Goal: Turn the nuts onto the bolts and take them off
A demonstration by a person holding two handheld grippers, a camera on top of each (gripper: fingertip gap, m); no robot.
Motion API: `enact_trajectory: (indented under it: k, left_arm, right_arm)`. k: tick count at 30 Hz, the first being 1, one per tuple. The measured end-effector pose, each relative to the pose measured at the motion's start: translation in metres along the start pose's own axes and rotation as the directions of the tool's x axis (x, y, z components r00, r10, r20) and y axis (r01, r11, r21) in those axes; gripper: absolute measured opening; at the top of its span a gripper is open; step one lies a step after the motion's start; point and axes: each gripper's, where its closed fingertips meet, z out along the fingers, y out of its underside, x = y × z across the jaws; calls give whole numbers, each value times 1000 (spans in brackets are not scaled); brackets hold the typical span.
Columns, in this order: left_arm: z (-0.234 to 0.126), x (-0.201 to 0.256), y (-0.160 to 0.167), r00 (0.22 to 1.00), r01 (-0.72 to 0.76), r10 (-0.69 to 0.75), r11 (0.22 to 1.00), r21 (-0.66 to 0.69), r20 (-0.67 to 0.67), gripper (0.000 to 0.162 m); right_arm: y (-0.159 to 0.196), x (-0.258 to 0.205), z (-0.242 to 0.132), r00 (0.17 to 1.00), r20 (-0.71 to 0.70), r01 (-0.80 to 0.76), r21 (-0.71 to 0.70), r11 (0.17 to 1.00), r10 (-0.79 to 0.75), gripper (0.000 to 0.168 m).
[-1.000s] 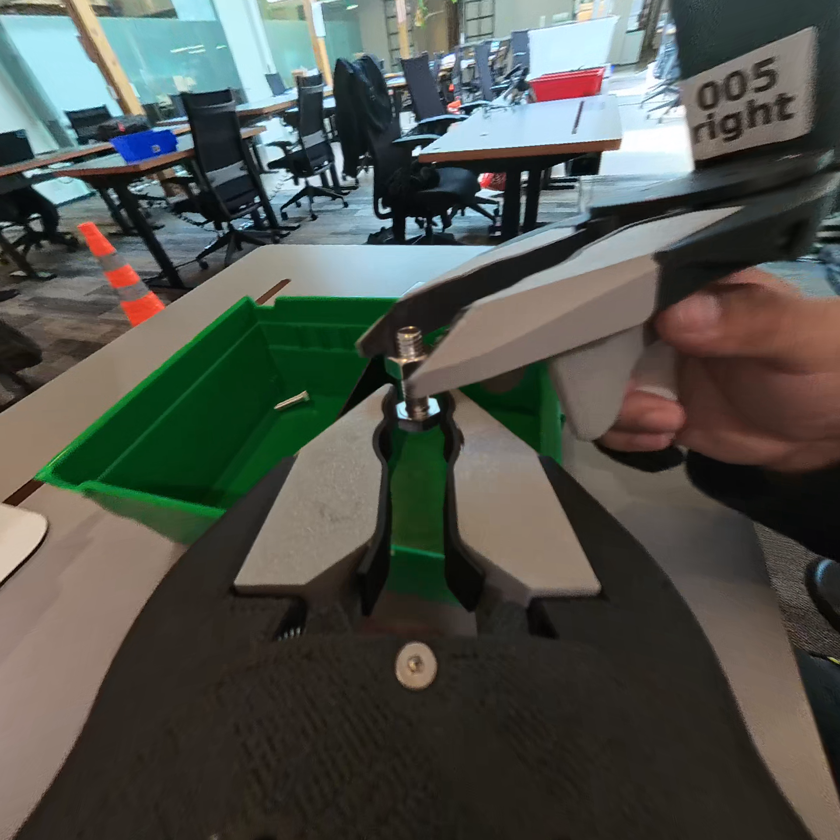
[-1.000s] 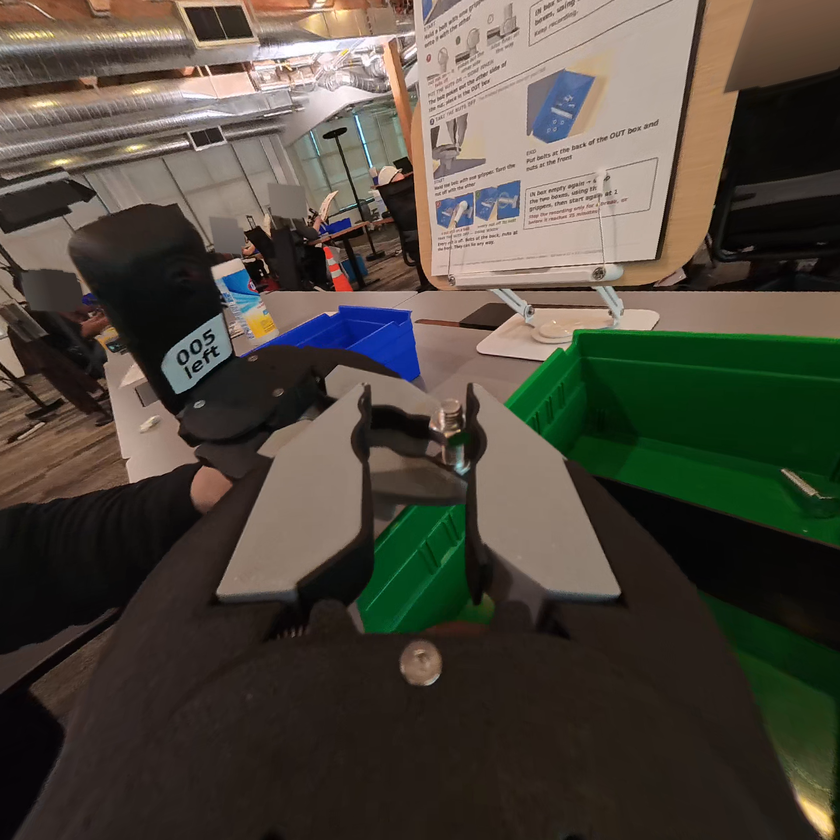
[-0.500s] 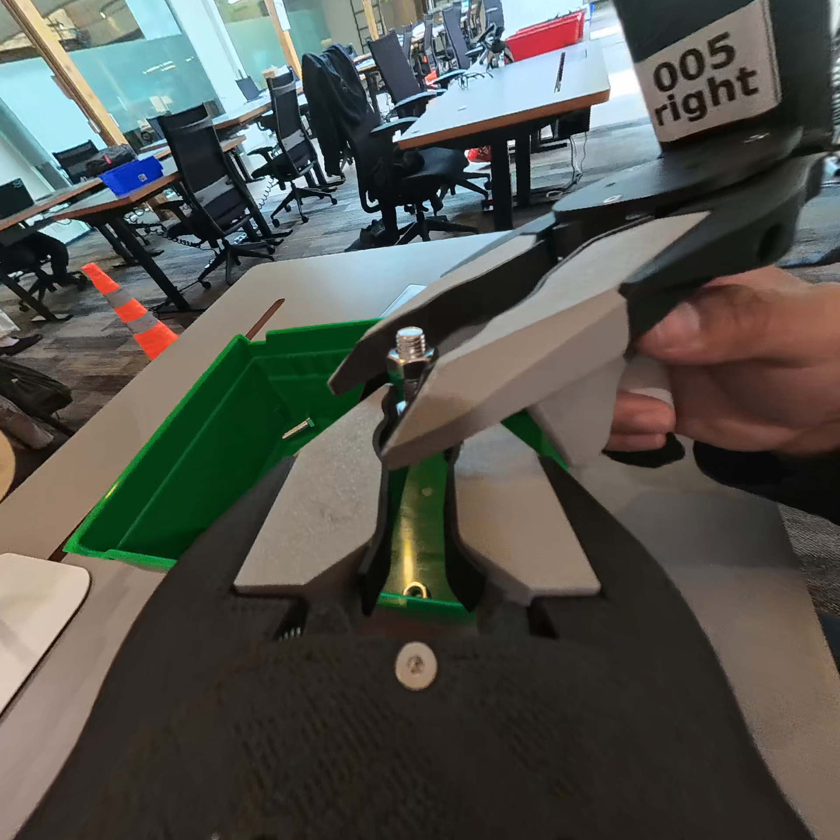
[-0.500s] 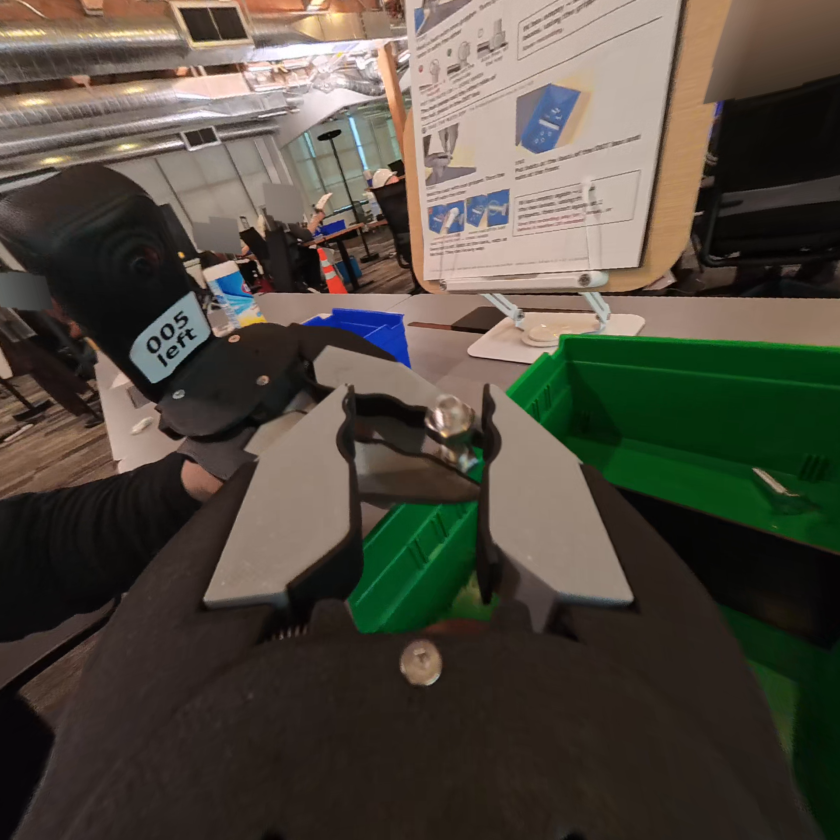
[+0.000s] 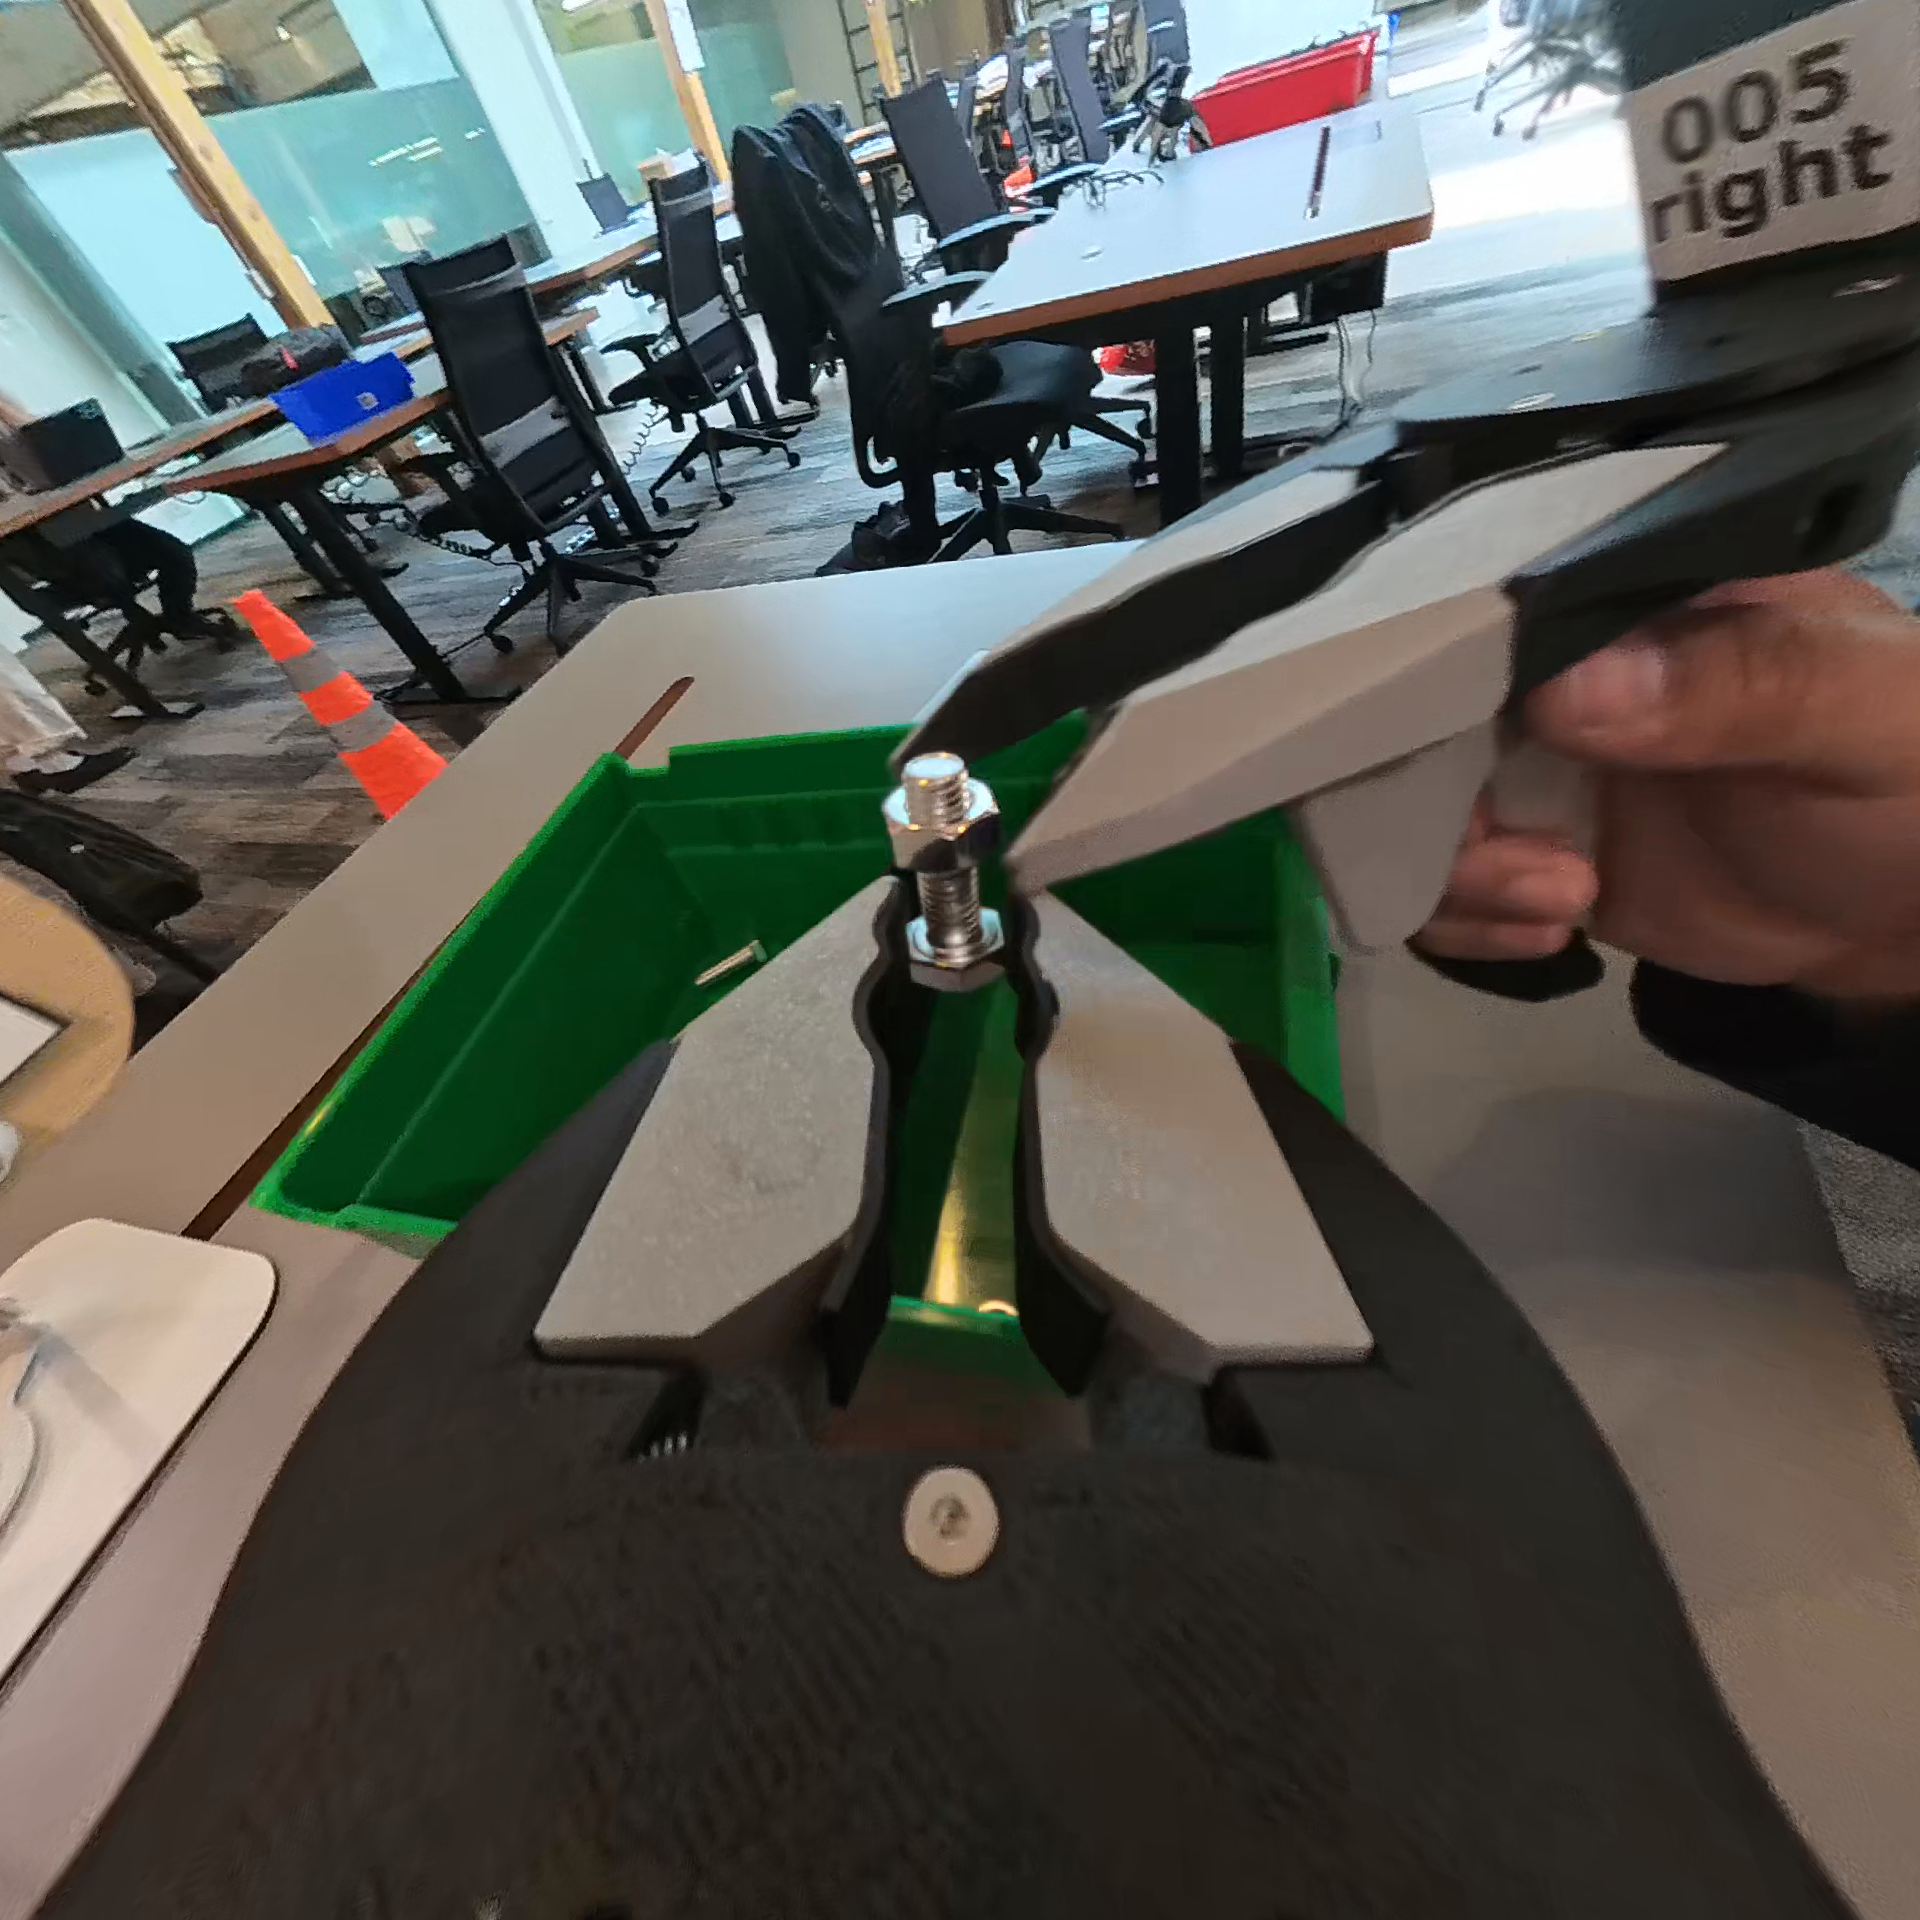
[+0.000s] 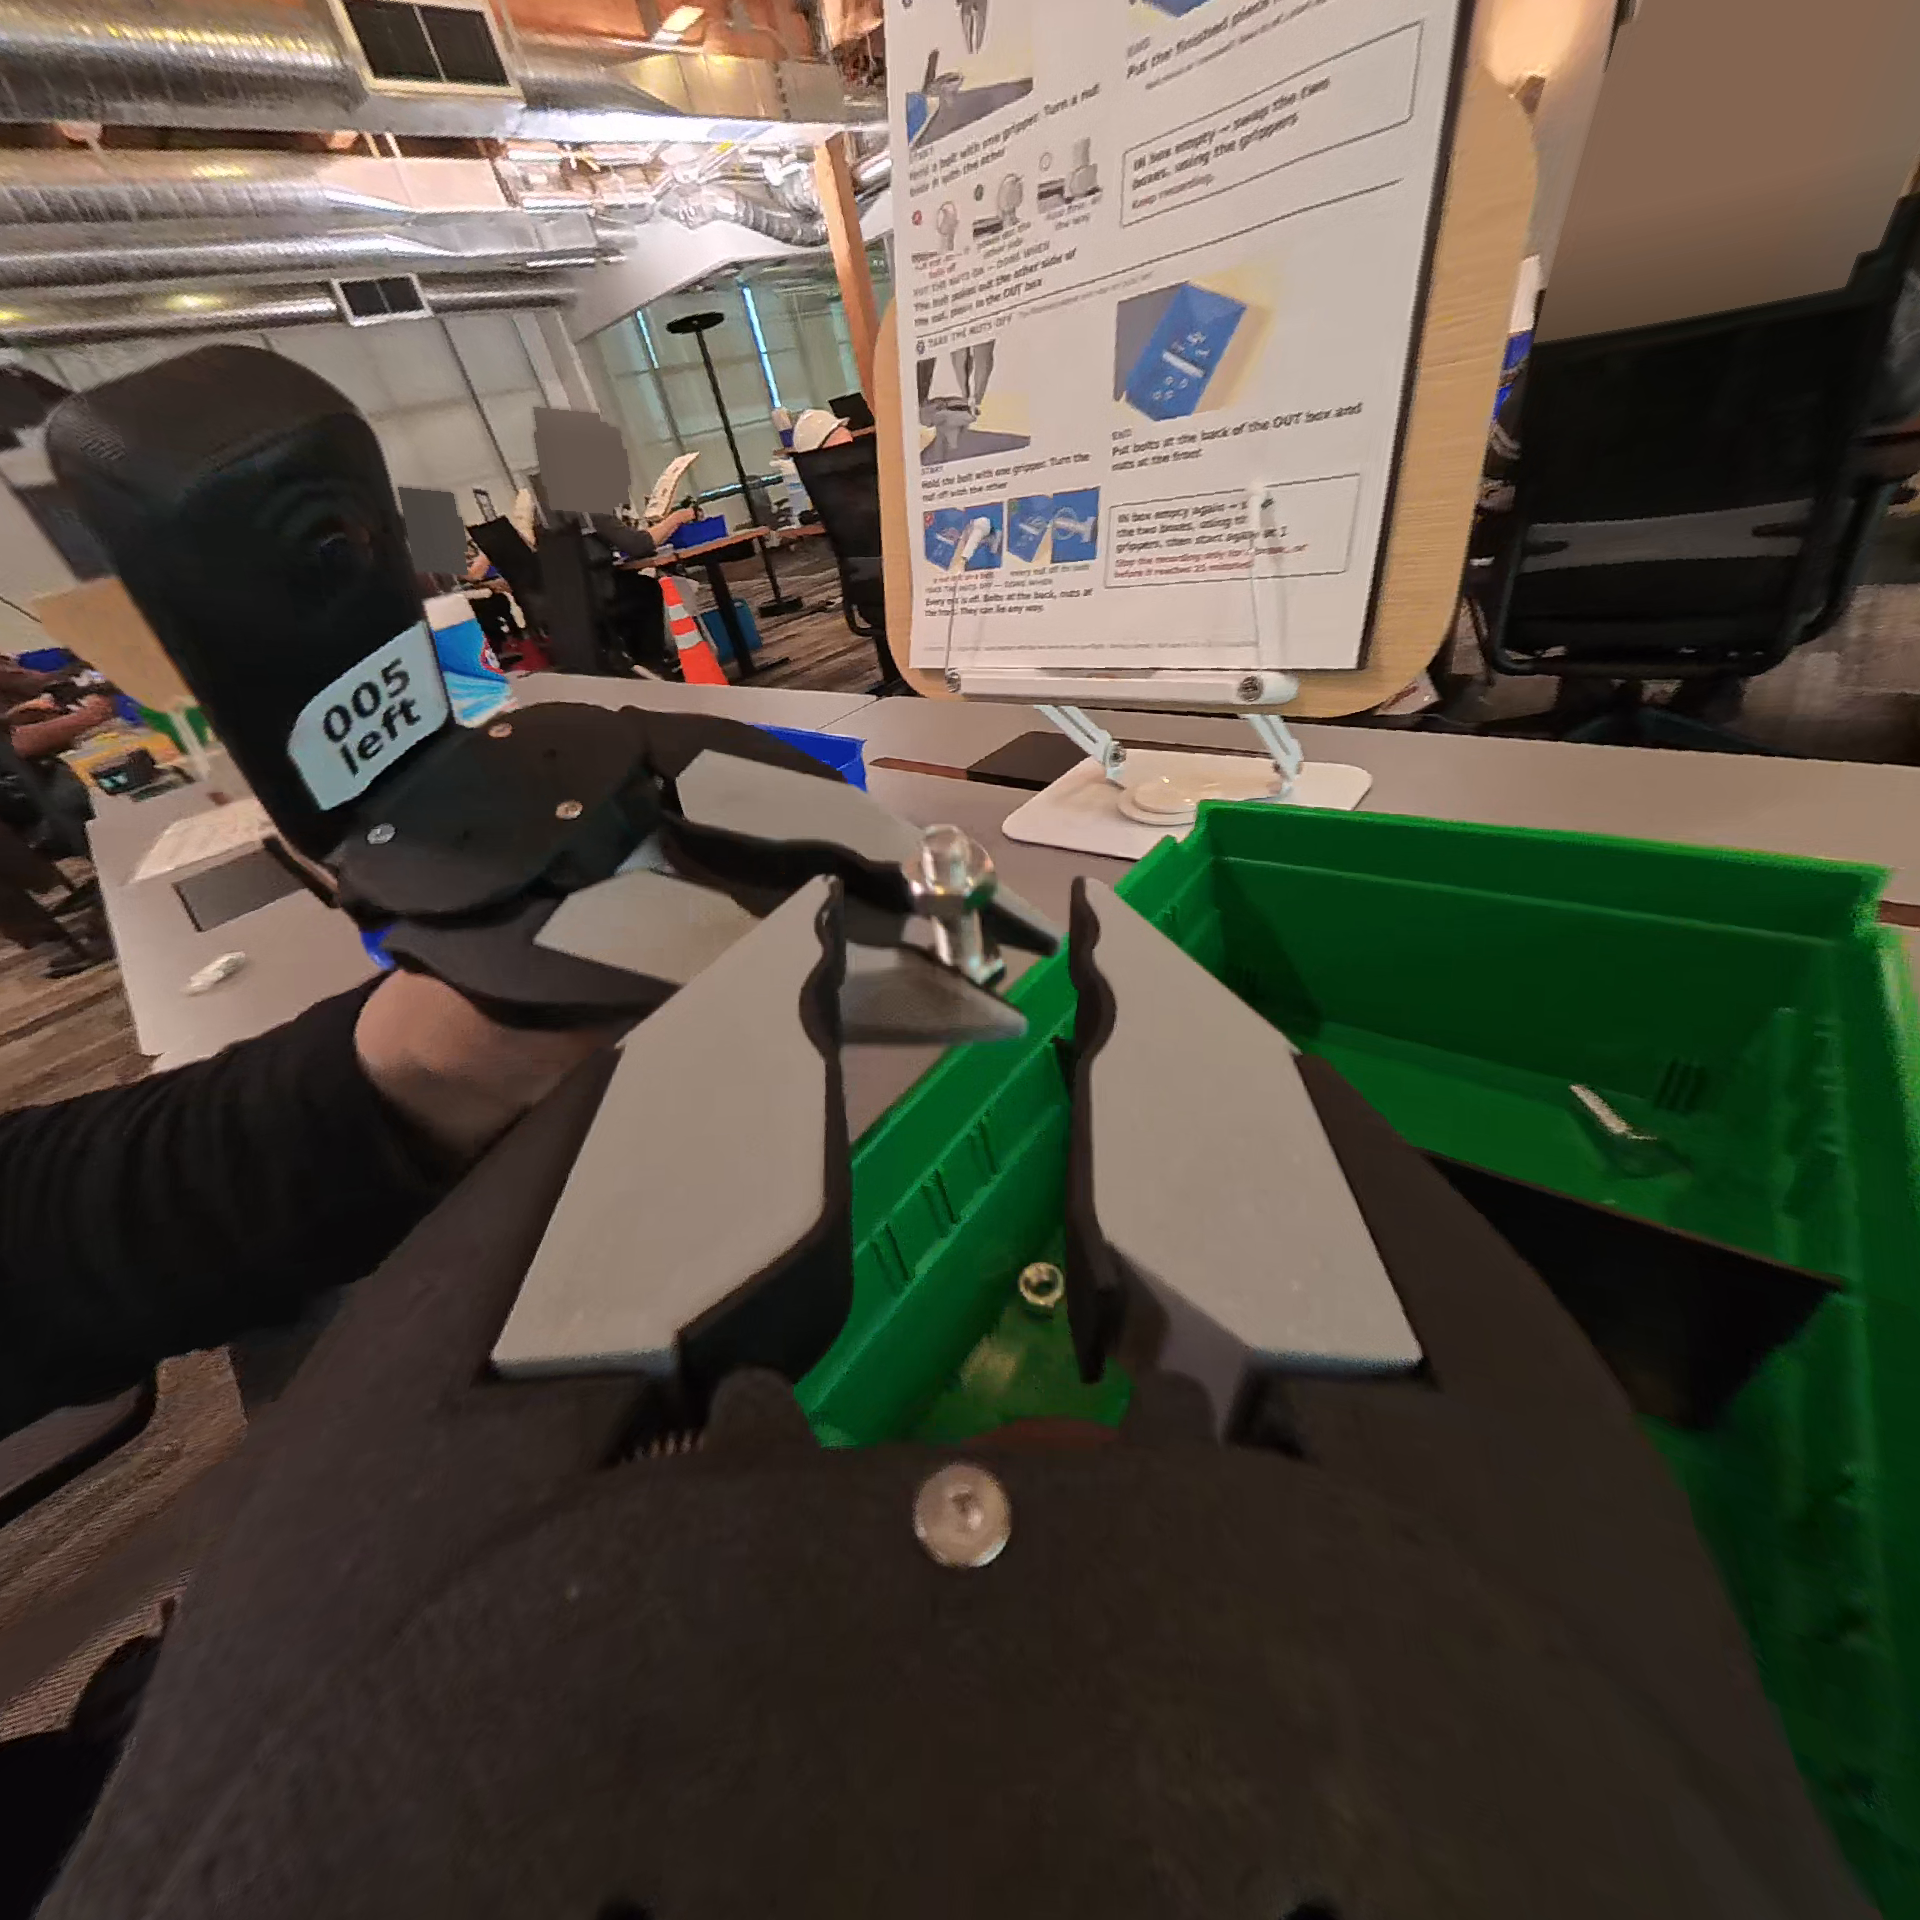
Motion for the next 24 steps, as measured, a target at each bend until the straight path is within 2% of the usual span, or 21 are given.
enact_trajectory:
  k: [4, 6, 11, 16, 17, 19, 20, 22, 24]
  left_arm:
    - [0, 5, -2, 1000, 2, -2, 1000, 3, -21, 16]
    - [4, 17, -1, 999, -24, 24, 1000, -9, -41, 16]
    - [1, 12, -3, 998, 35, -34, 999, 14, -57, 16]
    - [1, 13, -2, 999, -20, 20, 1000, -5, -39, 16]
    - [1, 15, 1, 998, -19, 18, 999, -25, -57, 20]
    - [3, 18, 9, 996, -10, 3, 997, -76, -86, 38]
    - [3, 18, 10, 996, -7, -1, 997, -83, -92, 41]
    - [3, 19, 7, 995, -4, -1, 999, -53, -97, 35]
    - [2, 23, 4, 993, 0, -5, 999, -37, -122, 35]
  right_arm:
    - [5, -8, 5, 1000, 30, 1, -28, 1000, 0, 30]
    - [10, -14, 13, 999, 53, 0, -35, 999, 2, 34]
    - [5, -7, 7, 997, 57, -58, -15, 998, 59, 20]
    - [6, -6, 5, 993, 72, -89, -25, 996, 91, 16]
    - [5, -7, 5, 995, 69, -76, -27, 997, 78, 17]
    - [4, -13, 4, 993, 94, -65, -30, 997, 68, 16]
    - [3, -16, 3, 991, 111, -71, -34, 997, 74, 16]
    - [3, -19, 4, 990, 117, -70, -36, 997, 73, 17]
    - [6, -18, 5, 993, 101, -61, -47, 997, 65, 16]
